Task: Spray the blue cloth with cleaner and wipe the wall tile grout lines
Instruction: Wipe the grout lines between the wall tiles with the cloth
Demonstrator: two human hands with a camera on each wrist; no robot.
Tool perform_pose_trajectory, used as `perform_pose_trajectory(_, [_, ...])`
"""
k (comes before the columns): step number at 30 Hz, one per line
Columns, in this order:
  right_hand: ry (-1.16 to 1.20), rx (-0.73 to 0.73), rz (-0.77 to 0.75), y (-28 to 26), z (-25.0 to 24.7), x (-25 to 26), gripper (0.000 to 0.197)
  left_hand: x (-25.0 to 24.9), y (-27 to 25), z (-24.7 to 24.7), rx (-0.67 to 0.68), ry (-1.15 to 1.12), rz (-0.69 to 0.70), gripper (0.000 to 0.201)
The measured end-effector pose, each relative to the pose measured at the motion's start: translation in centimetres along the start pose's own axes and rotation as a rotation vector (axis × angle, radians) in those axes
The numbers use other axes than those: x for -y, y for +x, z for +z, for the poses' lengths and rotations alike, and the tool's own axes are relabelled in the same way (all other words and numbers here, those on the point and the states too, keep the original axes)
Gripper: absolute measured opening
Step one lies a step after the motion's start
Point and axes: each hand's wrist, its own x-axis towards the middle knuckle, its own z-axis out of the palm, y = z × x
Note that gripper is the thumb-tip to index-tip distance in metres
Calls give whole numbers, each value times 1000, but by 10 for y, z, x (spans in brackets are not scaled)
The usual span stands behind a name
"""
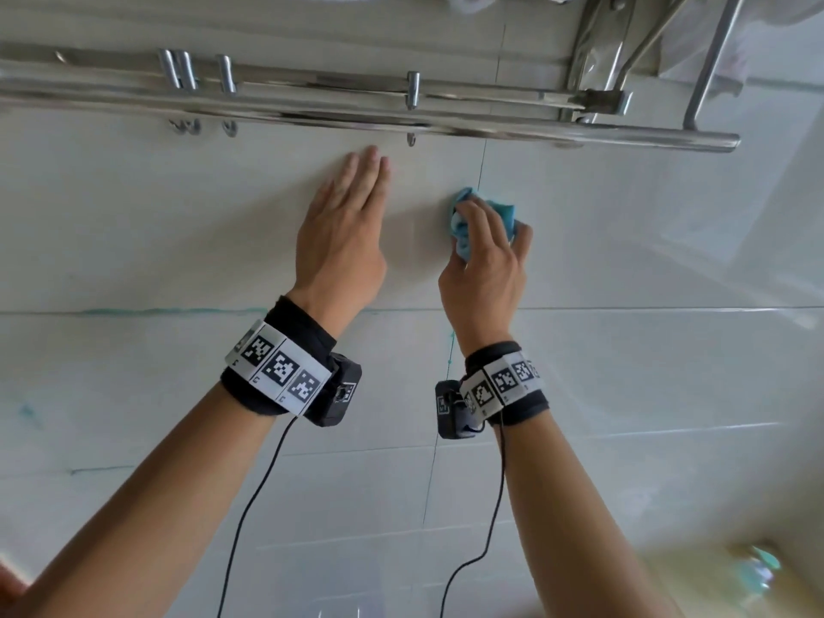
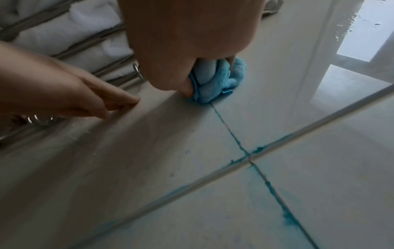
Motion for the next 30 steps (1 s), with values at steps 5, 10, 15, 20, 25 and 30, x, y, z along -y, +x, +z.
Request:
perform_pose_trajectory(5, [134, -40, 76, 17, -2, 3, 52, -2, -1, 1, -3, -8, -15, 84])
perform_pose_trajectory(10, [136, -125, 66, 42, 3, 9, 55, -6, -2, 3, -24, -17, -34, 84])
perform_pose_trajectory(15, [151, -121, 69, 18, 13, -1, 61, -21, -5, 14, -53, -29, -99, 82])
perform_pose_trajectory(20, [178, -78, 43, 7, 6, -9, 58, -31, -9, 21, -37, -30, -147, 84])
perform_pose_trajectory(25, [238, -118, 4, 44, -4, -15, 50, -35, -10, 25, -61, -15, -149, 80])
perform_pose_trajectory(30, [133, -95, -12, 35, 4, -10, 55, -37, -8, 26, -60, 5, -170, 82])
